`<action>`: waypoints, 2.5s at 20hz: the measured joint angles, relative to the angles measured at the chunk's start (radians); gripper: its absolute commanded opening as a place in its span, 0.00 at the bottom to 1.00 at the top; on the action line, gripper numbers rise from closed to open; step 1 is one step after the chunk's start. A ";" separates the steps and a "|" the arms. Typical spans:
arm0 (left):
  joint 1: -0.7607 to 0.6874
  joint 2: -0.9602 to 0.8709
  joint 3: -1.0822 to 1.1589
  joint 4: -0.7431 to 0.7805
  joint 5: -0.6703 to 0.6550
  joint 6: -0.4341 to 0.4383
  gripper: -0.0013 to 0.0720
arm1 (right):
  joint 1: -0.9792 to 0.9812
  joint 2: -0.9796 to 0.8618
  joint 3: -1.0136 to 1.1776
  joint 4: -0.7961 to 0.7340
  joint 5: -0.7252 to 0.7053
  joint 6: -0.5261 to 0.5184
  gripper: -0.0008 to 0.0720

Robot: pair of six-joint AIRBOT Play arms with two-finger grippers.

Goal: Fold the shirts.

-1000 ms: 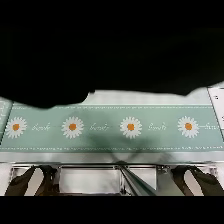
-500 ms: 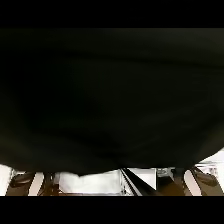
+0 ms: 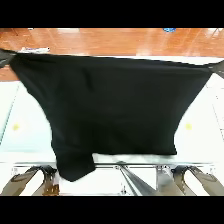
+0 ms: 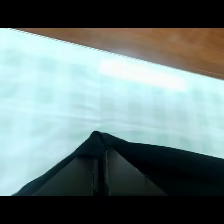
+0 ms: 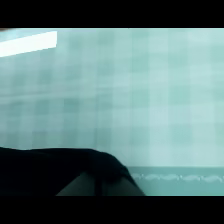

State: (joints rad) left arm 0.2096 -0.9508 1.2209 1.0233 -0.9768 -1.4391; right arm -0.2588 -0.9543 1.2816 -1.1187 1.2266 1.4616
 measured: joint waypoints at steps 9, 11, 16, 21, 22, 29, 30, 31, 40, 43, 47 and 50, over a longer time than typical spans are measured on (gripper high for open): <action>-0.120 -0.678 0.272 -0.093 0.219 -0.012 0.05 | 0.062 -0.642 0.251 0.100 -0.275 -0.029 0.03; -0.126 -0.755 0.321 -0.098 0.219 -0.050 0.05 | 0.065 -0.738 0.326 0.123 -0.276 -0.016 0.04; -0.117 -0.820 0.381 -0.105 0.119 -0.084 0.05 | 0.064 -0.829 0.401 0.127 -0.201 -0.008 0.04; -0.096 -0.832 0.385 -0.030 -0.156 0.006 0.05 | 0.048 -0.829 0.414 0.055 -0.035 -0.030 0.04; -0.094 -0.834 0.371 0.000 -0.198 0.015 0.05 | 0.047 -0.830 0.410 0.032 -0.007 -0.031 0.04; -0.093 -0.864 0.300 0.071 -0.318 0.035 0.54 | 0.045 -0.834 0.290 -0.034 0.030 -0.009 0.58; -0.092 -0.869 0.298 0.075 -0.341 0.027 0.71 | 0.045 -0.834 0.278 -0.038 0.028 0.002 0.58; -0.091 -0.872 0.298 0.078 -0.367 0.017 0.71 | 0.043 -0.831 0.270 -0.039 0.031 0.014 0.58; 0.066 -0.610 0.156 0.163 -0.545 -0.012 0.71 | -0.099 -0.552 0.158 -0.151 0.165 0.077 0.58; 0.220 -0.429 -0.119 0.104 -0.488 0.029 0.71 | -0.133 -0.386 -0.077 -0.122 0.080 0.076 0.58; 0.473 -0.233 -0.508 -0.113 -0.432 0.166 0.71 | -0.145 -0.192 -0.429 0.079 -0.053 -0.015 0.58; 0.567 -0.158 -0.686 -0.192 -0.390 0.208 0.71 | -0.147 -0.098 -0.580 0.172 -0.095 -0.075 0.58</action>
State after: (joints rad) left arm 0.7769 -1.1084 0.5354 0.8314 -1.3670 -1.2308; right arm -0.4061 -1.0523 0.7017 -0.9463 1.1313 1.3869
